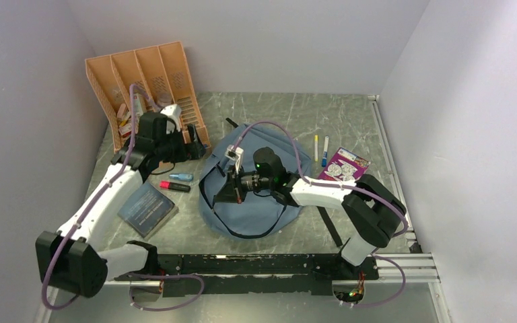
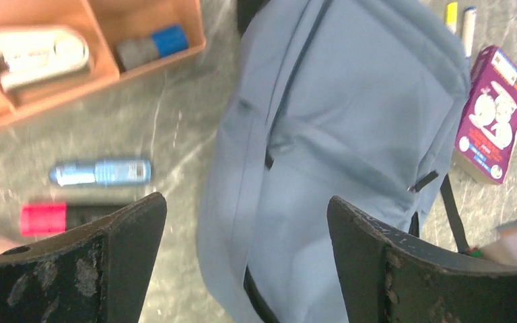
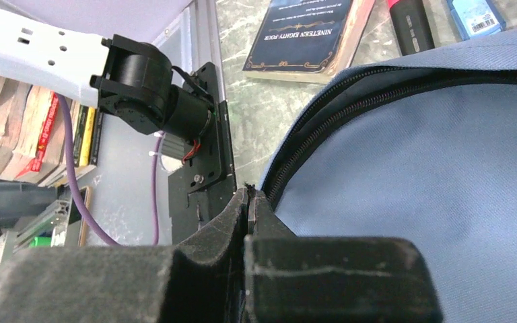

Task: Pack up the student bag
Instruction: Unzip the student bag at the center of the board.

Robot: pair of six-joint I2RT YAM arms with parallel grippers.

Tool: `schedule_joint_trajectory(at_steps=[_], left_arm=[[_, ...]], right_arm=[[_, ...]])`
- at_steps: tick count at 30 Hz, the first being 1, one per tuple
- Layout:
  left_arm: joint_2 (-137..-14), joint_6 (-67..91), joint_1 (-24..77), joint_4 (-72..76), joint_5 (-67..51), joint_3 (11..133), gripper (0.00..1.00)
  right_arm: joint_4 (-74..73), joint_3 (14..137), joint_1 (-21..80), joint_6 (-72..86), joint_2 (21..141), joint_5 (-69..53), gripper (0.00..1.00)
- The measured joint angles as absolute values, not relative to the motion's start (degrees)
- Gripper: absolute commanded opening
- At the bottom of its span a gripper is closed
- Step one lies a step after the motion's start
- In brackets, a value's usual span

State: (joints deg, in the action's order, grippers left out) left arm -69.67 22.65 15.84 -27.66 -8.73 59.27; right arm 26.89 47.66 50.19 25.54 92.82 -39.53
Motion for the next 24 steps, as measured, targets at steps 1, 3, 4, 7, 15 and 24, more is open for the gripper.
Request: schedule_joint_trajectory(at_steps=[1, 3, 4, 7, 15, 24], left_arm=[[-67.94, 23.73, 15.84, -28.03, -8.45, 57.52, 0.93], [-65.43, 25.71, 15.84, -29.06, -8.32, 53.82, 0.91], [-64.55, 26.63, 15.84, -29.58, -8.32, 51.92, 0.90], [-63.07, 28.60, 15.84, -30.68, -8.45, 47.48, 0.85], [-62.78, 30.06, 15.84, -31.46, -9.08, 44.31, 0.65], [-64.66, 30.39, 16.53, -29.06, -12.25, 43.31, 0.43]], right_arm=[[27.20, 47.66, 50.17, 25.80, 93.06, -39.53, 0.00], [27.83, 47.66, 50.09, 26.39, 93.41, -39.44, 0.00], [28.14, 47.66, 50.09, 26.70, 93.54, -39.33, 0.00], [28.88, 47.66, 50.06, 27.16, 93.71, -39.31, 0.00], [29.30, 47.66, 50.04, 27.42, 93.80, -39.35, 0.00], [29.26, 47.66, 50.02, 27.35, 93.80, -39.33, 0.00]])
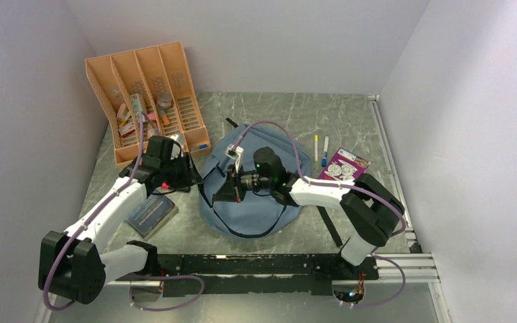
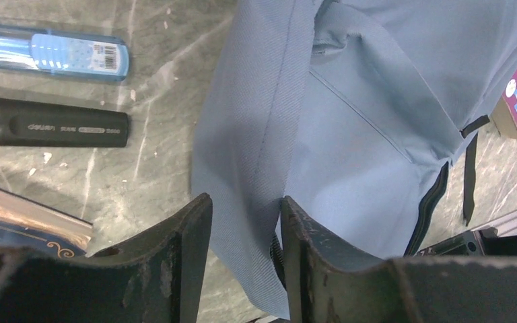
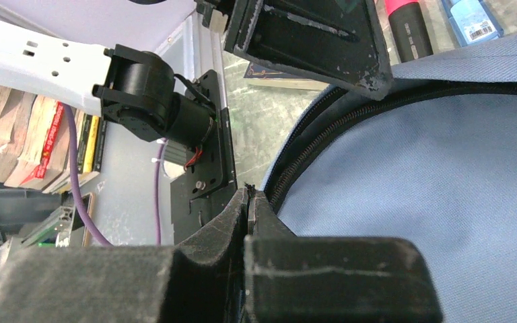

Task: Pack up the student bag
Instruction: Unzip the student bag at the center of the board.

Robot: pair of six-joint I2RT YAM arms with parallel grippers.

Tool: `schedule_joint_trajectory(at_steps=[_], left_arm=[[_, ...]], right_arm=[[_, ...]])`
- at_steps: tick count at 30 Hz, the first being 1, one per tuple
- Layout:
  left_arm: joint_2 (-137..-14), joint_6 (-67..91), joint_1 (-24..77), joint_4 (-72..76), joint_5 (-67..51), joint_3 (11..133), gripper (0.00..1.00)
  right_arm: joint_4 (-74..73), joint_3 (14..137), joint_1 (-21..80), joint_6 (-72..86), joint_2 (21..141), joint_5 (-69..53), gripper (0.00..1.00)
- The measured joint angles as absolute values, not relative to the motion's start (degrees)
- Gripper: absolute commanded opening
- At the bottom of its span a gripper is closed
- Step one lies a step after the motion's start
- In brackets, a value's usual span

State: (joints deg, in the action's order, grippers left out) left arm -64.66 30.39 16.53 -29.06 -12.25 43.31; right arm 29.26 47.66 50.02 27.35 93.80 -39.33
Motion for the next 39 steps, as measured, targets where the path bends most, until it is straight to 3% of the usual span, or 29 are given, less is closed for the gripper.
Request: schedule_joint_trajectory(at_steps=[4, 8, 31, 39], left_arm=[[-66.24, 29.78, 17.28, -28.12, -13.43, 43.31, 0.29], [-67.92, 28.88, 17.50, -27.51, -14.02, 43.31, 0.06], [-91.98, 22.44, 17.63, -27.97, -12.45, 66.04, 0.05], [-94.67, 21.82, 16.23, -27.68, -11.75, 68.10, 0.05]], right_arm=[[29.30, 47.70, 50.02, 27.35, 93.91, -39.48, 0.00], [29.26, 47.86, 50.02, 27.20, 94.39, -39.92, 0.00], [18.11, 50.41, 52.73, 15.18, 94.21, -43.38, 0.00], [11.64, 45.28, 53.12, 12.69, 87.68, -41.76, 0.00]])
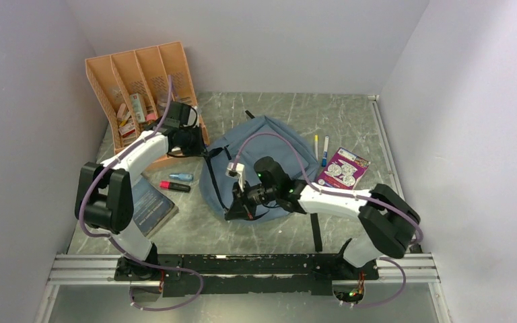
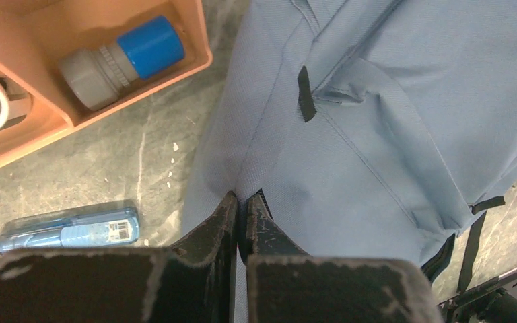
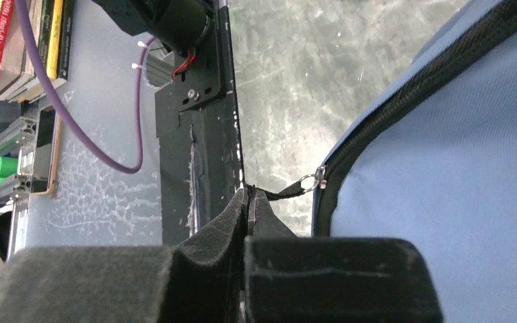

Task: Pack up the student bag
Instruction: Unzip the student bag at the center of the board.

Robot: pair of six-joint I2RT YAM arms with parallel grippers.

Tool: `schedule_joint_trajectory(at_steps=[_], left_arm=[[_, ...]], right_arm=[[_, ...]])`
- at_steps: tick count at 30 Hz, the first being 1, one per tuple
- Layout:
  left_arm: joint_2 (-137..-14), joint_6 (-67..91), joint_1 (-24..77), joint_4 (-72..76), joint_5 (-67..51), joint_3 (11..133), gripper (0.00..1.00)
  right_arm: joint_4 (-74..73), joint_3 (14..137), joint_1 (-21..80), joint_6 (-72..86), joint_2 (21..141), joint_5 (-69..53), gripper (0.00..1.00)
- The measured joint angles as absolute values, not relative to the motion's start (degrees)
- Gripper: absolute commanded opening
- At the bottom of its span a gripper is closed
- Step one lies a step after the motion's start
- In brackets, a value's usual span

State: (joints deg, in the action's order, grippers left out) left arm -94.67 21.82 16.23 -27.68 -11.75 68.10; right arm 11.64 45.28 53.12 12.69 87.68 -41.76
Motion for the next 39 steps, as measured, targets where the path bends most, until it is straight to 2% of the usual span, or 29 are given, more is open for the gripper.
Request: schedule_joint_trajectory(at_steps=[14, 15, 16, 17, 18, 20, 22, 30, 35, 39], left_arm=[[-95.33, 21.80, 13.43, -26.74, -11.66, 68.07, 0.05], [-95.33, 21.80, 13.21, -26.70, -11.64, 68.07, 0.09], [-95.33, 21.80, 13.02, -26.59, -11.64, 68.07, 0.17], [-95.33, 21.80, 12.86, -26.41, -11.64, 68.07, 0.28], [-95.31, 21.67, 12.73, -26.24, -11.64, 68.07, 0.43], [-95.00, 21.71, 12.45, -25.02, -11.64, 67.85, 0.63], [-93.91, 21.96, 12.05, -23.55, -11.68, 67.13, 0.74], [-80.40, 24.73, 11.75, -22.33, -12.67, 59.64, 0.91], [-70.43, 26.68, 13.89, -22.94, -12.93, 53.80, 0.91], [-67.29, 28.67, 19.90, -23.99, -12.53, 51.31, 0.88]], right_arm=[[2.07, 36.69, 53.19, 14.83, 73.14, -31.42, 0.00], [1.48, 36.18, 53.08, 15.09, 72.60, -30.87, 0.00], [0.45, 35.64, 52.93, 15.51, 71.83, -29.85, 0.00], [-0.34, 35.35, 52.75, 15.90, 71.26, -28.93, 0.00], [-0.95, 35.22, 52.53, 16.29, 70.78, -28.16, 0.00], [-2.00, 35.20, 51.86, 17.61, 69.78, -25.93, 0.00], [-2.13, 35.22, 50.89, 19.16, 69.14, -23.81, 0.00], [-1.43, 35.92, 47.97, 25.93, 69.93, -16.99, 0.00], [0.01, 36.45, 47.35, 28.32, 70.74, -14.98, 0.00], [0.80, 36.75, 47.05, 29.43, 71.02, -14.41, 0.00]])
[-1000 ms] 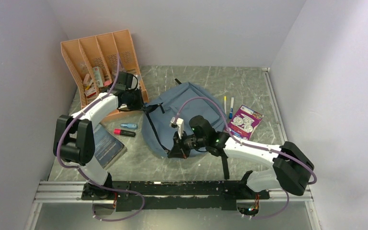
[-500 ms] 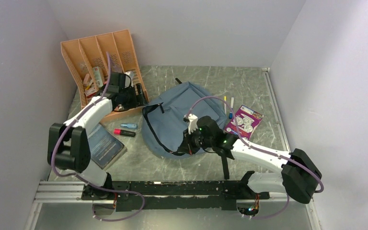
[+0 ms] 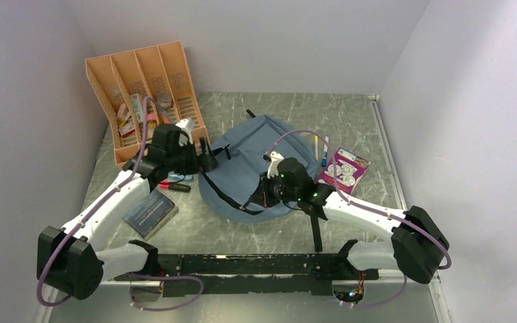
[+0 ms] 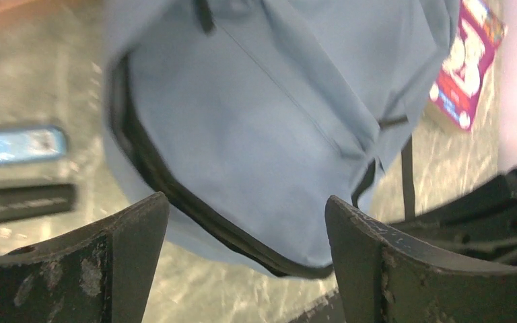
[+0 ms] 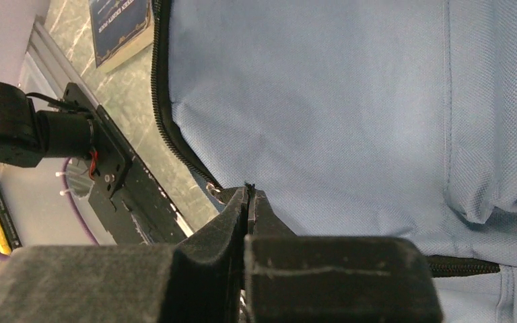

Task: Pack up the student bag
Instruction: Unzip the student bag at the center of the board.

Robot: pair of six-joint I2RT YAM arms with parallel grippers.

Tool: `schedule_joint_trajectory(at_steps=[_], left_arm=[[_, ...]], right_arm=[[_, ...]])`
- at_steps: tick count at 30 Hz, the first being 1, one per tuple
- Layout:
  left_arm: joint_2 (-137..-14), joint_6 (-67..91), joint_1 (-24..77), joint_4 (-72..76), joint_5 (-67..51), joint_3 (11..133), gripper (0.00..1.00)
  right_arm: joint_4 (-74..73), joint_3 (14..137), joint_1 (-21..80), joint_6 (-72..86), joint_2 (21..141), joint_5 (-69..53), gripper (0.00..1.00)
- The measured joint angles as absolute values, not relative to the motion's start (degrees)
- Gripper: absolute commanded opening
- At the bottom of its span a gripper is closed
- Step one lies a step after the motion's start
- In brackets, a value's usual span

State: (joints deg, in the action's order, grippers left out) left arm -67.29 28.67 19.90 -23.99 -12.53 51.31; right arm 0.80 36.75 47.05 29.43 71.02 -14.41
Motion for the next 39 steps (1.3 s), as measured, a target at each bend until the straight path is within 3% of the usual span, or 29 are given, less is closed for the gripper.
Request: schedule_joint_trajectory(at_steps=[6, 20, 24, 27, 31, 39], left_arm=[[-65.73, 35.35, 29.67, -26.26, -9.45, 47.24, 0.82], [-64.38, 50.52, 44.73, -34.39, 4.82, 47.24, 0.86], [-66.08, 52.31, 45.71, -34.11, 6.48, 47.24, 0.82], [-67.59, 52.56, 45.87, -33.36, 7.38, 47.24, 0.74], [-69.80, 52.34, 45.87, -31.97, 7.94, 47.31, 0.55], [-71.20, 50.70, 45.98, -31.44, 10.52, 48.12, 0.07]], right_arm=[[1.43, 36.75, 46.94, 30.41, 71.02, -14.02, 0.00], [2.22, 36.75, 46.94, 31.62, 71.02, -13.28, 0.00], [2.26, 36.75, 46.94, 31.79, 70.96, -13.21, 0.00], [2.09, 36.75, 46.92, 31.81, 70.59, -12.97, 0.00], [0.64, 36.75, 46.92, 31.94, 69.12, -12.14, 0.00], [-6.07, 36.75, 46.89, 33.71, 64.36, -7.07, 0.00]])
